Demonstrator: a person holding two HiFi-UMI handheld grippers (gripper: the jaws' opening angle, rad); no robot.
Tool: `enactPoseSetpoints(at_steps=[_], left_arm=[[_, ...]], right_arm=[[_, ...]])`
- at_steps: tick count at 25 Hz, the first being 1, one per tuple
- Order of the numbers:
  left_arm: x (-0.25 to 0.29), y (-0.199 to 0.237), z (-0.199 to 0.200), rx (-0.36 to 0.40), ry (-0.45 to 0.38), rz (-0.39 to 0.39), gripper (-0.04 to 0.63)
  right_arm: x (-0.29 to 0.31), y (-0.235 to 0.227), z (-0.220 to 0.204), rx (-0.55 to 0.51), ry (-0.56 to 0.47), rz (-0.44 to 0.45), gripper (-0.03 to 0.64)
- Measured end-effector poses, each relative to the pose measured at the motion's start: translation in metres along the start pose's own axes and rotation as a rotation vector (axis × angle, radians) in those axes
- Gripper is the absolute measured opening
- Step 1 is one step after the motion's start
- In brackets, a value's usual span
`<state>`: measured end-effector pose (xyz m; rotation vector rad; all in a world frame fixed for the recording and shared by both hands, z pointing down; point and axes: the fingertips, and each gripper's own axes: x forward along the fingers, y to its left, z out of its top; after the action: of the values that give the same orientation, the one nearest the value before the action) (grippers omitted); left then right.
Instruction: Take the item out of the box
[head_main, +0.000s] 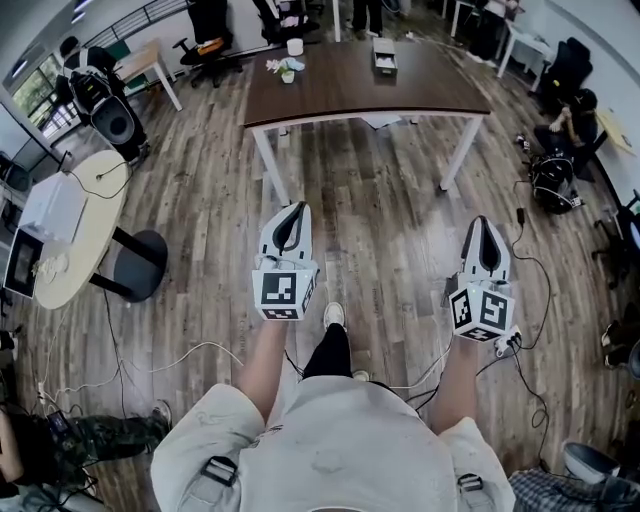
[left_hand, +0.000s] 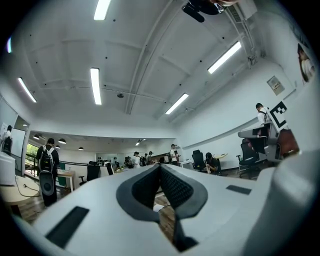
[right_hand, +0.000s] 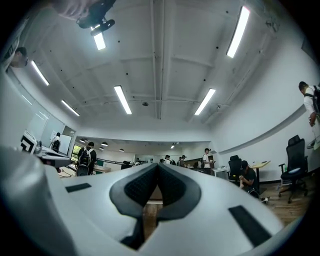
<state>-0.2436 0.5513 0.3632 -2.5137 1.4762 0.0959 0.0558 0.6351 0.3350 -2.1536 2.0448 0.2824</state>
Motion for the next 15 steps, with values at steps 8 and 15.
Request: enactPoseSetpoints(at_steps=[8,15], left_arm=[[-0.001,0.002,-0.004,-0.006,0.010,0.004,0.002],[0.002,0.013,-0.006,-0.008,0.021,0.018,0.002]], right_arm=[[0.003,0.002,-0.007,0.011,0.009,-0.008,0.026],[0.020,0.014,-0.016,-0.025,0.039,0.010,0.238]])
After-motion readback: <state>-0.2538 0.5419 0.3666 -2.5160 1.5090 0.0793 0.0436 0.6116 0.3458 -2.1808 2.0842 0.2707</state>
